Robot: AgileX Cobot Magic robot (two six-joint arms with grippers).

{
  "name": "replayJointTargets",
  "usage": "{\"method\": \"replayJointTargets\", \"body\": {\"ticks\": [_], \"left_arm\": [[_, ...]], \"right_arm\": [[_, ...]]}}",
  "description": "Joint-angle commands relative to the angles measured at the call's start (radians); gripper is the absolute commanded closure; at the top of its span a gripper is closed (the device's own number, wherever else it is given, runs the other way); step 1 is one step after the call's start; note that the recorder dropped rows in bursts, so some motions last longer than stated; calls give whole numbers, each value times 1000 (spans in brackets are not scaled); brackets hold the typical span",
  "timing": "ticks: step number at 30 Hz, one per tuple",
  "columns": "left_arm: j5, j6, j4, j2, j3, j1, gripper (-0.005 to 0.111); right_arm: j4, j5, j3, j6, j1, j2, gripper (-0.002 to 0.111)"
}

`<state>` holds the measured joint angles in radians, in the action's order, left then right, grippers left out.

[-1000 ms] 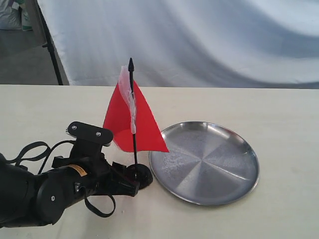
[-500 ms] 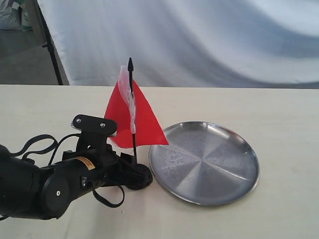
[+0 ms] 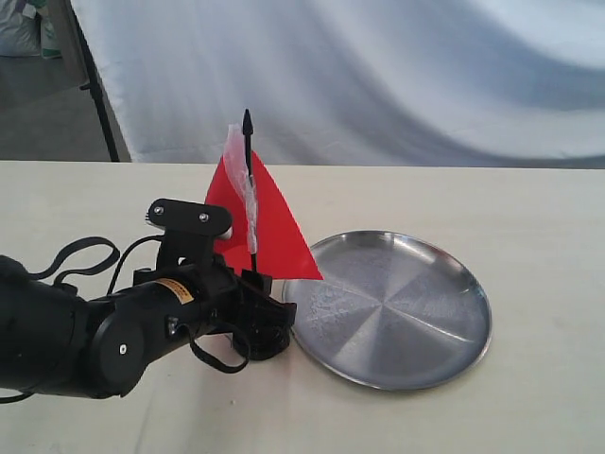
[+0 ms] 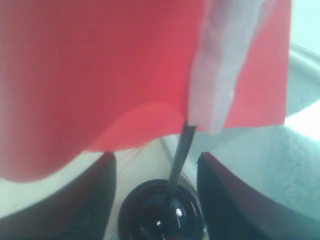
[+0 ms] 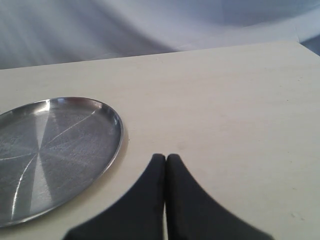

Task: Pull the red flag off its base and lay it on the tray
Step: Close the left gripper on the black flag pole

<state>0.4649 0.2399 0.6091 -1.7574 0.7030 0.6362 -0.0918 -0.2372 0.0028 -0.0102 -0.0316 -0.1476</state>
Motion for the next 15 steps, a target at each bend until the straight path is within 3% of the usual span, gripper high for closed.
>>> {"method": "replayJointTargets", "body": {"ticks": [1,7,9,11,12,15], "left_arm": [[7,-7,-4,1,4,4,59],[61,-5,-4,1,4,4,60],[61,-5,-4,1,4,4,68],[59,-5,-4,-1,4,4,89],[59,-5,-4,-1,4,4,105],[59,-5,-4,-1,4,4,106]], "right_arm": [[-5,7,-3,-3,3,4,109],[-5,7,-3,-3,3,4,109],[-5,7,-3,-3,3,4,109],[-5,7,-3,-3,3,4,109],[-5,7,-3,-3,3,4,109],[-5,7,-3,-3,3,4,109]]}}
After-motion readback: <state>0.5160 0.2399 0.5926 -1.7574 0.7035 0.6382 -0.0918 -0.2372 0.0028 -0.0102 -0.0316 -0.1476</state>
